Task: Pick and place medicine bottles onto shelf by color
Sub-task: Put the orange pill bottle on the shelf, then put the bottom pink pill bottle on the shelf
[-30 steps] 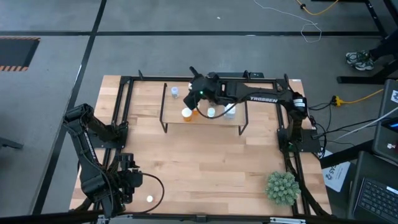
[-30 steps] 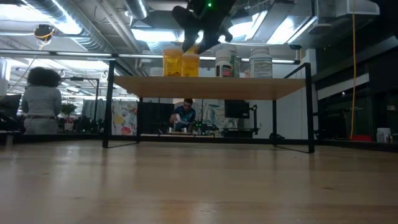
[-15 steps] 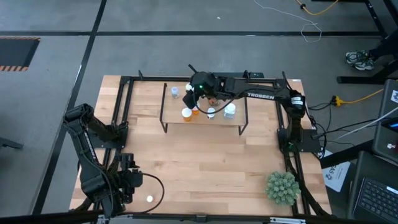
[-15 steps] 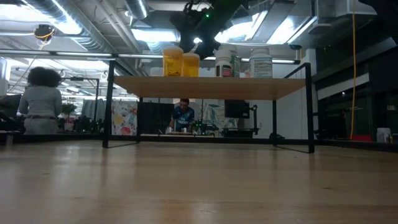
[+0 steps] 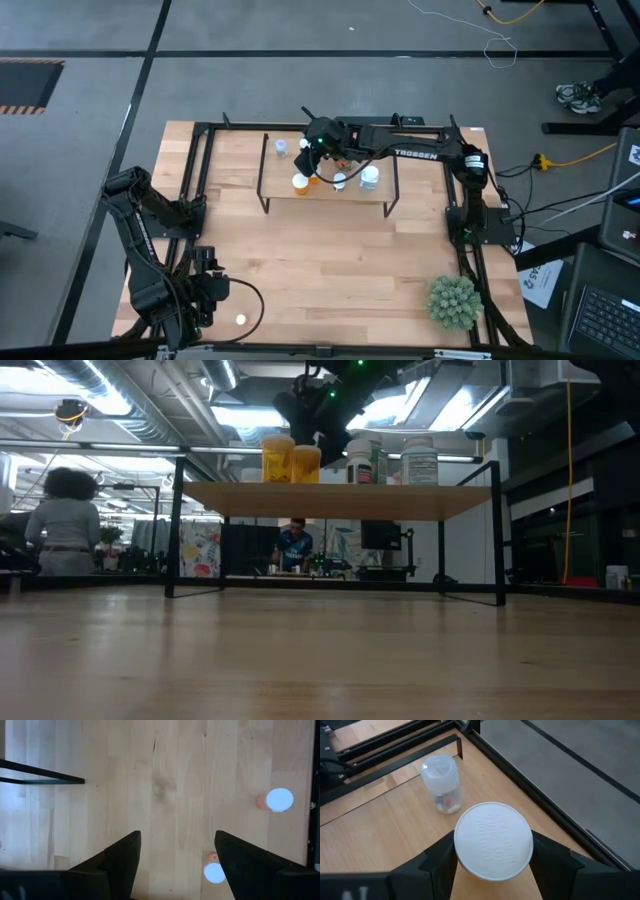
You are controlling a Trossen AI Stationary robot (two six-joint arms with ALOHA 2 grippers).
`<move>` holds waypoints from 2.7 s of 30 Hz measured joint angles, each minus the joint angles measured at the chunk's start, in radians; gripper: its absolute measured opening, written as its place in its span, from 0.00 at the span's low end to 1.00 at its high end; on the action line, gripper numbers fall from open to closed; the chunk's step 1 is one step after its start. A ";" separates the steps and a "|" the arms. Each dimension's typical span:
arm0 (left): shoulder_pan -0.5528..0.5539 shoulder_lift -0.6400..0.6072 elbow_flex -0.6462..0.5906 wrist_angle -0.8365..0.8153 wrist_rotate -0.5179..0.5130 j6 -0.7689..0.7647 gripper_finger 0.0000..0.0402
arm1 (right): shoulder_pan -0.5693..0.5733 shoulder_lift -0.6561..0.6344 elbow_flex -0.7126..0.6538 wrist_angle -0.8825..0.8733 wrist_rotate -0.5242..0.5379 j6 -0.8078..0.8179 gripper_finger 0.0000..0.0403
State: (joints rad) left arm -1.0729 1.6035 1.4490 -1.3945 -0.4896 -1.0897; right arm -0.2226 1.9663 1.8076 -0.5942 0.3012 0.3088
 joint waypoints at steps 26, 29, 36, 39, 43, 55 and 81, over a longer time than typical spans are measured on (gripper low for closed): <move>0.000 0.000 0.000 0.000 0.000 0.000 0.62 | 0.000 0.022 0.001 0.042 -0.086 -0.023 0.70; 0.000 0.000 0.000 0.000 0.000 0.000 0.62 | -0.001 0.022 0.001 0.057 -0.086 -0.023 0.70; 0.000 0.000 0.000 0.000 0.000 -0.001 0.62 | -0.004 0.022 0.001 0.105 -0.082 -0.028 0.70; 0.000 0.000 0.000 0.000 0.000 -0.001 0.62 | -0.004 0.022 0.016 0.098 -0.040 -0.030 0.70; 0.000 0.000 0.000 0.000 0.000 -0.001 0.62 | -0.005 0.022 0.070 0.090 -0.016 -0.053 0.70; 0.016 0.000 0.000 0.000 -0.024 -0.025 0.62 | 0.001 0.020 0.494 -0.240 -0.528 -0.078 0.70; 0.041 0.000 0.000 0.000 -0.060 -0.086 0.62 | 0.650 -0.291 0.511 -0.955 0.246 -0.050 0.70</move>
State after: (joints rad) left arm -1.0322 1.6039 1.4490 -1.3948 -0.5491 -1.1759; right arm 0.4272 1.6756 2.3188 -1.5488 0.5476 0.2584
